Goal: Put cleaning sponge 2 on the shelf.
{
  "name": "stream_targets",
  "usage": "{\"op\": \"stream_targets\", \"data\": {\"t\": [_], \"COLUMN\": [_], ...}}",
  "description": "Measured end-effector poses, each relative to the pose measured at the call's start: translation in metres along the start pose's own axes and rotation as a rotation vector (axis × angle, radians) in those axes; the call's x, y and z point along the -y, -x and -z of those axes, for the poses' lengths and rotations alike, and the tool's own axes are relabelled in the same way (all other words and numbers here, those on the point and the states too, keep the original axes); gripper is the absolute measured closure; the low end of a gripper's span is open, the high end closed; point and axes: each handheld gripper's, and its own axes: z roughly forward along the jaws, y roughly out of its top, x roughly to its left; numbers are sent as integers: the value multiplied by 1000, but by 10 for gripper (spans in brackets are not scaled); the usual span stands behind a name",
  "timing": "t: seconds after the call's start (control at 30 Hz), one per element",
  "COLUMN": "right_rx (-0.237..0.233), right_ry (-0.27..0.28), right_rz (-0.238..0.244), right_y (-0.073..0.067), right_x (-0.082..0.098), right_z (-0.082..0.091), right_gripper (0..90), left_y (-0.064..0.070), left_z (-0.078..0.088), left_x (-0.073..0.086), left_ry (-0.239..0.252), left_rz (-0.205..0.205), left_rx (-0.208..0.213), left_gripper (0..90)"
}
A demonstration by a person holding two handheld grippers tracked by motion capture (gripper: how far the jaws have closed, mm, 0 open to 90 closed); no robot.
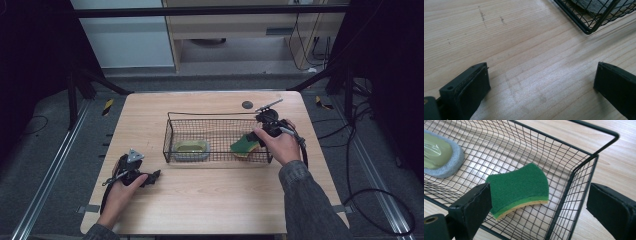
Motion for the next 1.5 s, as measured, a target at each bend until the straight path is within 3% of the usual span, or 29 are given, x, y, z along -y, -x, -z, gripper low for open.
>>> {"op": "stream_targets", "data": {"t": [0.2,0.63,0.77,0.83,1.1,1.33,1.5], "right_rx": [6,46,56,83,86,74,61], "right_ry": [32,118,157,178,231,239,210], "right_rz": [-12,-103,-128,-130,-169,-192,-200], "right_y": [9,43,55,61,79,85,86], "right_x": [3,26,38,49,84,120,153], "right_z": [6,23,32,36,44,33,3], "right_gripper": [64,90,99,114,145,139,119], "left_y": [0,0,0,0,0,0,0], "left_z": [0,0,0,0,0,0,-1], "left_x": [0,0,0,0,0,0,0], "left_ry": [0,0,0,0,0,1,3], "left_rz": [0,0,0,0,0,1,3], "left_rx": [0,0,0,0,0,0,1], "left_gripper": [0,0,0,0,0,0,0]}}
